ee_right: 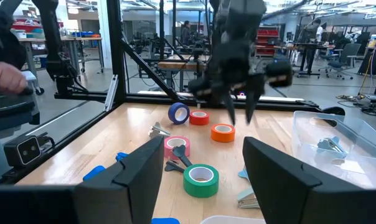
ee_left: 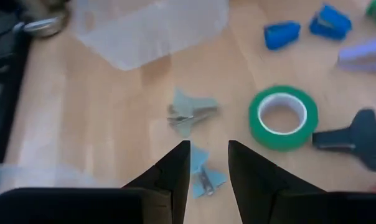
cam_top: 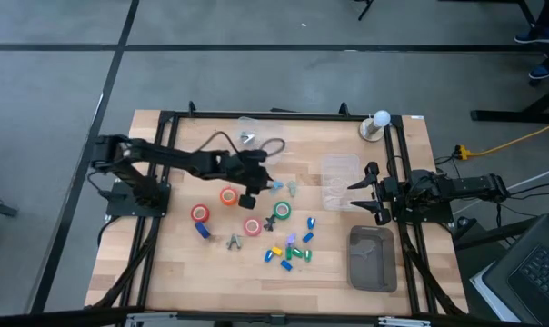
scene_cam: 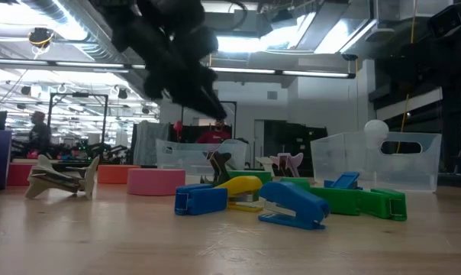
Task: Pick and place Stapler, Stapler remover, tape
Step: Put the light blue staple remover into the top transparent bin
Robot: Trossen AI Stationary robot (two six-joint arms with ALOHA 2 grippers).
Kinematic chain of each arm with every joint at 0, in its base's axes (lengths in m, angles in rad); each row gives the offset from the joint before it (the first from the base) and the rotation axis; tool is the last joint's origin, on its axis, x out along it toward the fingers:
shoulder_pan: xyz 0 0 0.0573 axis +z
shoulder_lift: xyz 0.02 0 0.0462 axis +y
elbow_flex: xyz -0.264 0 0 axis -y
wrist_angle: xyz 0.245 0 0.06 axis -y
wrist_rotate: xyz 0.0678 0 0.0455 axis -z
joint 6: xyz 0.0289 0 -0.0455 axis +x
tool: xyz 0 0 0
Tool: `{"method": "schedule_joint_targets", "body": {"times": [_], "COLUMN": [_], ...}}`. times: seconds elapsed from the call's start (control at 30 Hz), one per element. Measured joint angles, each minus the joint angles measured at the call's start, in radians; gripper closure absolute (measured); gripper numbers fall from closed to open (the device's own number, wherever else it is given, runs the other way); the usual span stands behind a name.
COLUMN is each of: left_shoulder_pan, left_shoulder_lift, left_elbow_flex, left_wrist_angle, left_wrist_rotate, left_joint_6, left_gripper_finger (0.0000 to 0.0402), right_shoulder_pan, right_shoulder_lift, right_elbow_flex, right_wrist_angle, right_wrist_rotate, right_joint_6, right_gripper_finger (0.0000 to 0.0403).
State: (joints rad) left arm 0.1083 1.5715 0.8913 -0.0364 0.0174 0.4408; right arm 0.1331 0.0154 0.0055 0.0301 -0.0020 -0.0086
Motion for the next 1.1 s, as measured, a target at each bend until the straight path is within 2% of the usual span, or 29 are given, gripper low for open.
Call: {"method": "schedule_joint_targets", "body": {"times": [0.17,0.37,0.47,0.73,0.97,1.1], "left_shoulder_pan": [-0.036,-0.078,-0.080,-0.080,-0.076,-0.067], "left_shoulder_lift": [0.089,0.136,0.137,0.175,0.248,0.265], "left_elbow_flex": [0.000,0.000,0.000,0.000,0.000,0.000], "left_wrist_angle": [0.050,0.159,0.179,0.170,0.203,0.210], "left_wrist_rotate": [-0.012,-0.164,-0.170,-0.159,-0.266,-0.293], "left_joint_6": [0.196,0.404,0.467,0.490,0.490,0.490], "left_gripper_finger": [0.0300,0.0301,0.0302,0.0302,0.0302,0.0303], "right_shoulder_pan": [0.000,0.000,0.000,0.000,0.000,0.000], "right_shoulder_lift": [0.000,0.000,0.000,0.000,0.000,0.000], "right_elbow_flex": [0.000,0.000,0.000,0.000,0.000,0.000], "right_wrist_angle": [0.000,0.000,0.000,0.000,0.000,0.000], "right_wrist_rotate": [0.000,0.000,0.000,0.000,0.000,0.000], "right_joint_6": [0.000,0.000,0.000,0.000,0.000,0.000], "right_gripper_finger": [0.0178,0.0178,0.0178,0.0178,0.0178,0.0178]}}
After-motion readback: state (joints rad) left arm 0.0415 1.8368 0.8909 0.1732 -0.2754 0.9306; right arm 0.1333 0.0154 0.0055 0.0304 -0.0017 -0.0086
